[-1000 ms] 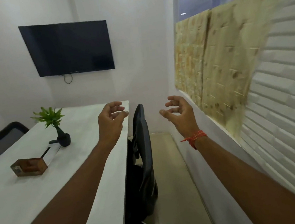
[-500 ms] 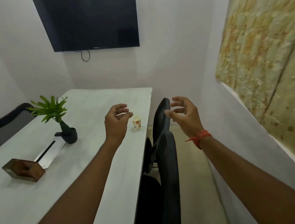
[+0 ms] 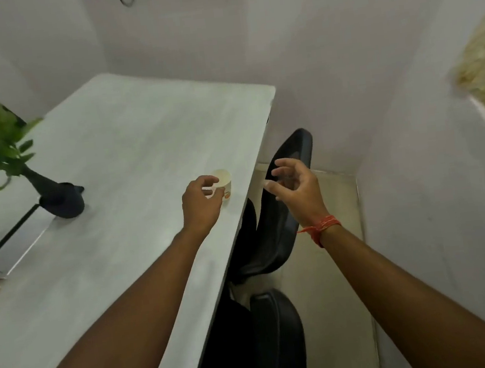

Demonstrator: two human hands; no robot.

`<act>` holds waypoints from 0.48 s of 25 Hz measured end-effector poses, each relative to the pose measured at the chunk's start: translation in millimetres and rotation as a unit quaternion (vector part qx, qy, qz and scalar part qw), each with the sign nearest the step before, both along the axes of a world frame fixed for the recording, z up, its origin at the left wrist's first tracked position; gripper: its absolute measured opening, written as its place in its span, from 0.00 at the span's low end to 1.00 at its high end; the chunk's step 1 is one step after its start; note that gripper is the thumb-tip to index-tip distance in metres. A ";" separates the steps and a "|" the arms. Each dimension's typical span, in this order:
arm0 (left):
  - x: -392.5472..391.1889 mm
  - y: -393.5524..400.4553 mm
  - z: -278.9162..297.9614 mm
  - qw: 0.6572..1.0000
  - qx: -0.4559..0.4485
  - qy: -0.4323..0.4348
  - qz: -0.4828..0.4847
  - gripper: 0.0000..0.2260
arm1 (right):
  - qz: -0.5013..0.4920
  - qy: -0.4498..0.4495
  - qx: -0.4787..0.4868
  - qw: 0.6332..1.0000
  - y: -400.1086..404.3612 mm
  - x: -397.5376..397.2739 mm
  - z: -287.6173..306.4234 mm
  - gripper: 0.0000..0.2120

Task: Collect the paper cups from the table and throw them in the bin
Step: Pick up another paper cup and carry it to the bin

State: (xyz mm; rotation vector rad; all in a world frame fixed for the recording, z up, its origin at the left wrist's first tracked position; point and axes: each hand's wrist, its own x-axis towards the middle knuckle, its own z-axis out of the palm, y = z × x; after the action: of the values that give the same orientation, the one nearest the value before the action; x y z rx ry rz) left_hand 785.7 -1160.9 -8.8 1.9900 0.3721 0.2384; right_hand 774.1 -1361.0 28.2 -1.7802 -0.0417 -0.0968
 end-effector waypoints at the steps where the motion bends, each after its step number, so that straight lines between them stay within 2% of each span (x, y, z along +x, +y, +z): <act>1: 16.6 -1.2 -20.3 0.999 0.039 0.020 -0.001 0.12 | 0.008 0.005 -0.005 1.000 0.1 16.6 -11.7 0.23; 3: 46.3 -3.6 -52.9 0.993 0.101 0.065 -0.002 0.17 | 0.030 0.011 -0.019 0.999 -3.1 45.3 -30.9 0.23; 6: 76.7 -9.1 -76.5 0.987 0.123 0.102 -0.005 0.22 | 0.048 0.001 -0.043 0.998 -15.6 68.4 -45.0 0.23; 9: 95.8 -9.3 -84.8 0.983 0.110 0.150 -0.004 0.18 | 0.046 0.005 -0.055 0.997 -23.9 76.5 -51.8 0.23; 12: 91.9 -11.7 -62.6 0.990 0.024 0.140 0.021 0.10 | 0.049 0.022 -0.061 0.997 -22.5 69.9 -44.9 0.25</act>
State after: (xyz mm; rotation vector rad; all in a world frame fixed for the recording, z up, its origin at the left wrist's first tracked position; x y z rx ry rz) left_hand 877.6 -1172.7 -71.3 2.0697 0.5928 -0.0084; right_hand 844.0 -1383.5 -16.6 -1.8982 -0.1040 0.0157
